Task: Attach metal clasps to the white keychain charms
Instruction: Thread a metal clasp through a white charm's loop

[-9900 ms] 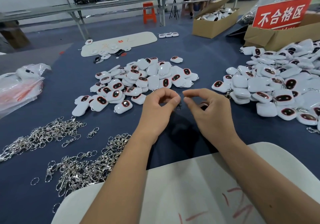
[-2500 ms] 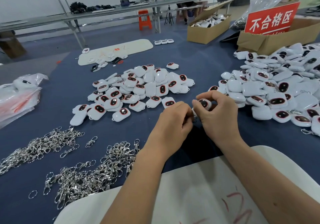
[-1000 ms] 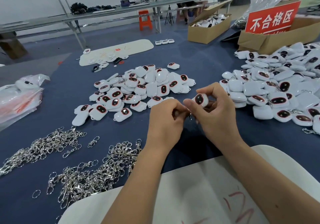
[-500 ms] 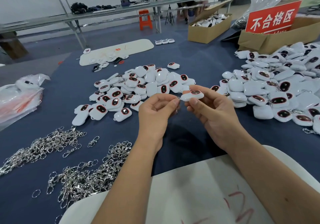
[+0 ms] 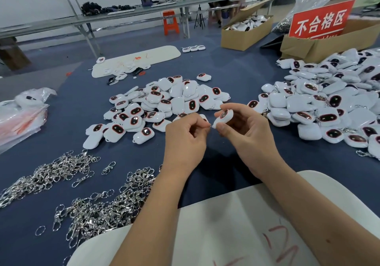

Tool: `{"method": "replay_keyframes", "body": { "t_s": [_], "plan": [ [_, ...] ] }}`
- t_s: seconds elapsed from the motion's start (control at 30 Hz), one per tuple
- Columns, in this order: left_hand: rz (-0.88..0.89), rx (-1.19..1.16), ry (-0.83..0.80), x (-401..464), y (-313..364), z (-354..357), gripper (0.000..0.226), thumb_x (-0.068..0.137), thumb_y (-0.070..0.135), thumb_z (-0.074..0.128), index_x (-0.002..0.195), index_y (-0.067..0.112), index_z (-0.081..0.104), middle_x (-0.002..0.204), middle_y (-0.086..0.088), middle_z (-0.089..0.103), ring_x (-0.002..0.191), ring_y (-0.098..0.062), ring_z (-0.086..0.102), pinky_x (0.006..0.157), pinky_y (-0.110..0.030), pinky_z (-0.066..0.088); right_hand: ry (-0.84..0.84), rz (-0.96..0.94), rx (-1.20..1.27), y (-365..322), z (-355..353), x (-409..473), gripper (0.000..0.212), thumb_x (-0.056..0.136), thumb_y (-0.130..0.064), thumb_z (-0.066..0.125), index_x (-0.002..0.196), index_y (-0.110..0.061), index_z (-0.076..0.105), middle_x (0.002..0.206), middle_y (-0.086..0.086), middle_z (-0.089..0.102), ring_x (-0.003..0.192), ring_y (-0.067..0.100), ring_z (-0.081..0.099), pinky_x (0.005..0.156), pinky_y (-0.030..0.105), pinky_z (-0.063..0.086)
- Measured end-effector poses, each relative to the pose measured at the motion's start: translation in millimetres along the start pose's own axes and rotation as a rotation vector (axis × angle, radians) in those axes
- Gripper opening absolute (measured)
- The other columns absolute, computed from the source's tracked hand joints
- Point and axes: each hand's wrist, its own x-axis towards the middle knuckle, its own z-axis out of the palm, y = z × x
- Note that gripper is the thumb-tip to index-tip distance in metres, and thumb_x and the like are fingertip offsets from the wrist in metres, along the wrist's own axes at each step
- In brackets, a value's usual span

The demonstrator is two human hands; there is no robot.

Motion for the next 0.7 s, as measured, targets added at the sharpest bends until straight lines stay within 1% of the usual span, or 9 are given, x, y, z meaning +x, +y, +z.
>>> {"method": "replay_keyframes", "body": {
  "t_s": [0.1, 0.2, 0.27, 0.3, 0.37, 0.43, 0.5, 0.6, 0.7],
  "plan": [
    [0.06, 0.121, -0.053, 0, -1, -1, 0.021, 0.085, 0.001, 0.071, 0.074, 0.019, 0.07, 0.07, 0.005, 0.067, 0.069, -0.016, 0.059, 0.065, -0.031, 0.049, -0.012, -0.062, -0.138, 1, 3, -2, 0.038, 0.089, 0.002, 0.077, 0.123, -0.013, 0.068, 0.107, 0.003, 0.076, 0.094, 0.017, 0.074, 0.087, 0.03, 0.06],
    [0.134, 0.242, -0.12, 1, -3, -3, 0.018, 0.084, 0.001, 0.066, 0.073, 0.015, 0.068, 0.071, 0.003, 0.067, 0.071, -0.017, 0.059, 0.068, -0.041, 0.049, -0.019, -0.162, -0.329, 3, 7, -4, 0.038, 0.089, -0.003, 0.079, 0.125, -0.01, 0.066, 0.102, 0.003, 0.074, 0.086, 0.018, 0.071, 0.084, 0.034, 0.06],
    [0.144, 0.279, -0.124, 1, -3, -4, 0.018, 0.084, 0.001, 0.067, 0.074, 0.015, 0.069, 0.072, 0.004, 0.068, 0.072, -0.016, 0.059, 0.069, -0.039, 0.05, -0.016, -0.196, -0.407, 5, 9, -3, 0.038, 0.09, -0.006, 0.079, 0.125, -0.01, 0.066, 0.101, 0.002, 0.074, 0.085, 0.017, 0.07, 0.082, 0.034, 0.059],
    [0.11, 0.239, -0.099, 0, -3, -3, 0.019, 0.084, 0.001, 0.069, 0.075, 0.017, 0.07, 0.071, 0.006, 0.068, 0.07, -0.013, 0.06, 0.068, -0.034, 0.05, -0.01, -0.185, -0.388, 5, 8, -3, 0.037, 0.09, -0.005, 0.078, 0.125, -0.01, 0.066, 0.102, 0.003, 0.074, 0.086, 0.018, 0.071, 0.083, 0.035, 0.059],
    [-0.058, 0.003, -0.017, -2, 1, 1, 0.018, 0.085, 0.0, 0.073, 0.08, 0.016, 0.074, 0.072, 0.007, 0.069, 0.067, -0.006, 0.062, 0.066, -0.021, 0.051, 0.011, -0.098, -0.172, 4, 6, 0, 0.033, 0.092, 0.002, 0.075, 0.121, -0.009, 0.065, 0.105, 0.007, 0.074, 0.09, 0.019, 0.073, 0.083, 0.034, 0.06],
    [-0.289, -0.307, 0.047, -2, 7, 6, 0.013, 0.085, 0.001, 0.076, 0.09, 0.013, 0.075, 0.081, -0.002, 0.075, 0.072, -0.008, 0.066, 0.072, -0.024, 0.055, 0.031, -0.017, 0.056, 2, 2, 1, 0.03, 0.093, 0.006, 0.071, 0.12, -0.005, 0.065, 0.106, 0.01, 0.075, 0.091, 0.018, 0.075, 0.084, 0.029, 0.06],
    [-0.485, -0.587, 0.071, -1, 14, 11, 0.012, 0.087, 0.001, 0.074, 0.094, 0.011, 0.073, 0.086, -0.011, 0.076, 0.078, -0.017, 0.068, 0.076, -0.029, 0.055, 0.033, 0.013, 0.156, 1, 0, 2, 0.03, 0.093, 0.007, 0.071, 0.12, -0.004, 0.065, 0.106, 0.008, 0.078, 0.092, 0.019, 0.077, 0.086, 0.028, 0.06],
    [-0.621, -0.867, 0.026, -1, 21, 12, 0.013, 0.09, -0.004, 0.068, 0.092, 0.009, 0.071, 0.084, -0.009, 0.075, 0.079, -0.019, 0.07, 0.077, -0.029, 0.059, 0.011, 0.028, 0.268, 0, -1, 2, 0.03, 0.093, 0.006, 0.071, 0.12, -0.005, 0.066, 0.115, 0.009, 0.077, 0.099, 0.026, 0.076, 0.093, 0.035, 0.06],
    [-0.67, -1.02, -0.026, -1, 23, 10, 0.013, 0.093, -0.004, 0.065, 0.097, 0.007, 0.07, 0.09, -0.013, 0.076, 0.082, -0.021, 0.073, 0.074, -0.029, 0.061, 0.017, 0.047, 0.314, 0, -3, 2, 0.029, 0.092, 0.003, 0.074, 0.118, -0.008, 0.068, 0.116, 0.012, 0.077, 0.099, 0.028, 0.074, 0.094, 0.039, 0.059]
  ]
}}
